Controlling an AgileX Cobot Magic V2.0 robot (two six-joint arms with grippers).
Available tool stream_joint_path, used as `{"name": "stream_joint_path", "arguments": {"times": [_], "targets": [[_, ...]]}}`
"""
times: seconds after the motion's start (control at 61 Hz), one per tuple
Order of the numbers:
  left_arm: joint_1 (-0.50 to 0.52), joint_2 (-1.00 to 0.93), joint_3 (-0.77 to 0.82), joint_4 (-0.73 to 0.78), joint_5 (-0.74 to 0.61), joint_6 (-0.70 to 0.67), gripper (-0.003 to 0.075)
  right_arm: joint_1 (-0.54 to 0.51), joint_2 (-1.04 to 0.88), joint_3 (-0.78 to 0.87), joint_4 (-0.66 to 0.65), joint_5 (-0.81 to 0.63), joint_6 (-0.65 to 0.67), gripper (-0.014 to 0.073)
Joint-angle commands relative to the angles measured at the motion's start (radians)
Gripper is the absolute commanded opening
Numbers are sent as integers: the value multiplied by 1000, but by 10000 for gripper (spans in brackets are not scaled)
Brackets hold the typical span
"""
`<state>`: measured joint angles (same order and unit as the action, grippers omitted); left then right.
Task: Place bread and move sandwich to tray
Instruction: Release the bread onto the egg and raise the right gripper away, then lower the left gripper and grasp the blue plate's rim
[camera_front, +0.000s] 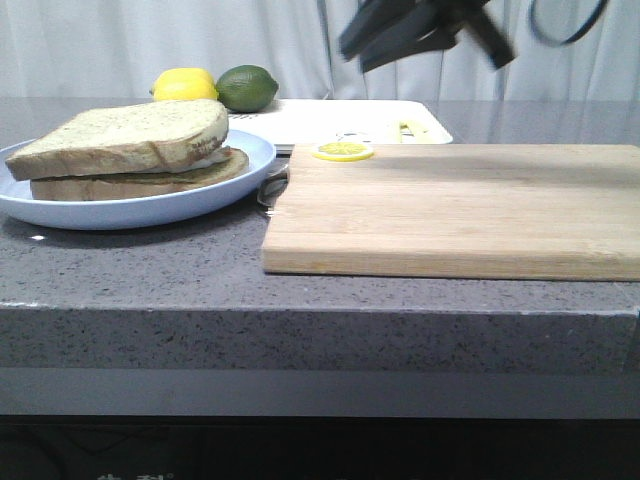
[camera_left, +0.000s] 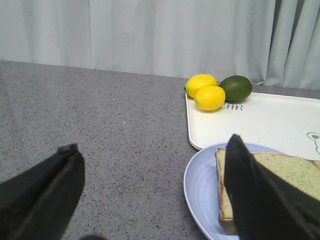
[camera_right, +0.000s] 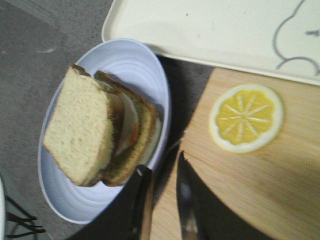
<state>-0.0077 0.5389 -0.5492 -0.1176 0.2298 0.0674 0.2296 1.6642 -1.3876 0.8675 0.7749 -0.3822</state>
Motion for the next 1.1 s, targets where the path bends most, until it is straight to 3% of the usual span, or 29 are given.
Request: {"name": "stream_joint_path", "arguments": {"times": [0.0, 0.246, 0.361, 0.427, 0.591, 0.853, 1.083], "targets": [[-7, 5, -34, -6, -80, -6, 568, -31, -104, -29, -148, -8, 50, 71], [-7, 5, -34, -6, -80, -6, 568, -127, -252, -29, -648, 95, 296, 9], [-7, 5, -34, -6, -80, -6, 568, -149, -334, 5, -768, 107, 347, -32], [-7, 5, -34, -6, -80, -6, 568, -152, -392, 57, -792, 89, 356, -73], [-7, 5, -34, -6, -80, -6, 568, -152, -573, 234, -790, -15, 357, -69], [-7, 5, -34, -6, -80, -6, 568, -152, -915, 608, -790, -307, 357, -70], [-7, 5, -34, -6, -80, -6, 568, -152, -1238, 875, -791, -398, 357, -70]]}}
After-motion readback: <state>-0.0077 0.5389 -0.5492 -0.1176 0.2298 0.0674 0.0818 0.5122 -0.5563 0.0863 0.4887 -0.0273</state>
